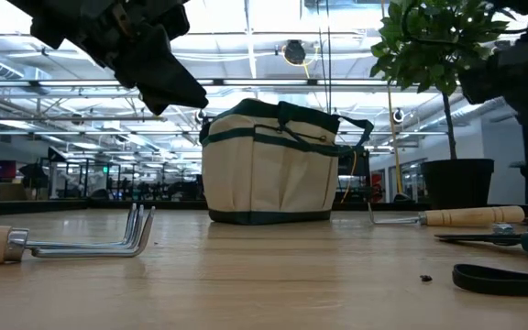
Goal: Pick & Place Garden tools in Gardening bag
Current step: Put the brown trowel into the green gardening bag
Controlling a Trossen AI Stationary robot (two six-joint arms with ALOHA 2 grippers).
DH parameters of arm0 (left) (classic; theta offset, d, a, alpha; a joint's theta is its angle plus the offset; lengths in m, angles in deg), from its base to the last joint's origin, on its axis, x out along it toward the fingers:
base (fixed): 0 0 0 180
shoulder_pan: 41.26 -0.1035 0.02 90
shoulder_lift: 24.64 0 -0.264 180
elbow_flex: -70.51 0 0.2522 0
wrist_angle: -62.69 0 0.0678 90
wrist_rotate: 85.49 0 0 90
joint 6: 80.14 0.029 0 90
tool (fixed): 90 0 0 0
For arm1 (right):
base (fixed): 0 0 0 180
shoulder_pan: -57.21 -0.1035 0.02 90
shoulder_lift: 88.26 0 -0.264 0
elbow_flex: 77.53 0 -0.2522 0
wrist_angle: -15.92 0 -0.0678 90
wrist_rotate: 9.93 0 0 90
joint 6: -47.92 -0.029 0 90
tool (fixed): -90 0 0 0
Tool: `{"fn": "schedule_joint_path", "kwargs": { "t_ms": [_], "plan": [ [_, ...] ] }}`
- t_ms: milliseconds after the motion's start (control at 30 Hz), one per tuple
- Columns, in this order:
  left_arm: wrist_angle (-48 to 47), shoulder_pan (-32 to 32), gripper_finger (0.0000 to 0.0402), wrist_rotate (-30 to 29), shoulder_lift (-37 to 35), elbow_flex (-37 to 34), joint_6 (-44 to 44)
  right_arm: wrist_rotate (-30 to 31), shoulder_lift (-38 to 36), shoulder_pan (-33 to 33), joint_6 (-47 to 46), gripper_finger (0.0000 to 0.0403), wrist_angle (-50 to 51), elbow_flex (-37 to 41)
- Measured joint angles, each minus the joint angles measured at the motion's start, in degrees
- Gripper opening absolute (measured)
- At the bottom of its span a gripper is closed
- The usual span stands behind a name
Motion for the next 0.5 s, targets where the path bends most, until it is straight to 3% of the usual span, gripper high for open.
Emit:
{"fn": "schedule_joint_path", "kwargs": {
  "t_ms": [233, 500],
  "plan": [
    [-0.13, -0.52, 0.0093, 0.13, -0.02, 0.00, 0.88, -6.13, 3.36, -2.55, -13.79, 0.0144, 0.19, 4.22],
    [-0.11, -1.00, 0.0093, 0.18, -0.02, 0.00, 1.35, -5.86, 3.87, -2.84, -19.90, 0.0144, -3.98, 8.55]
  ]
}}
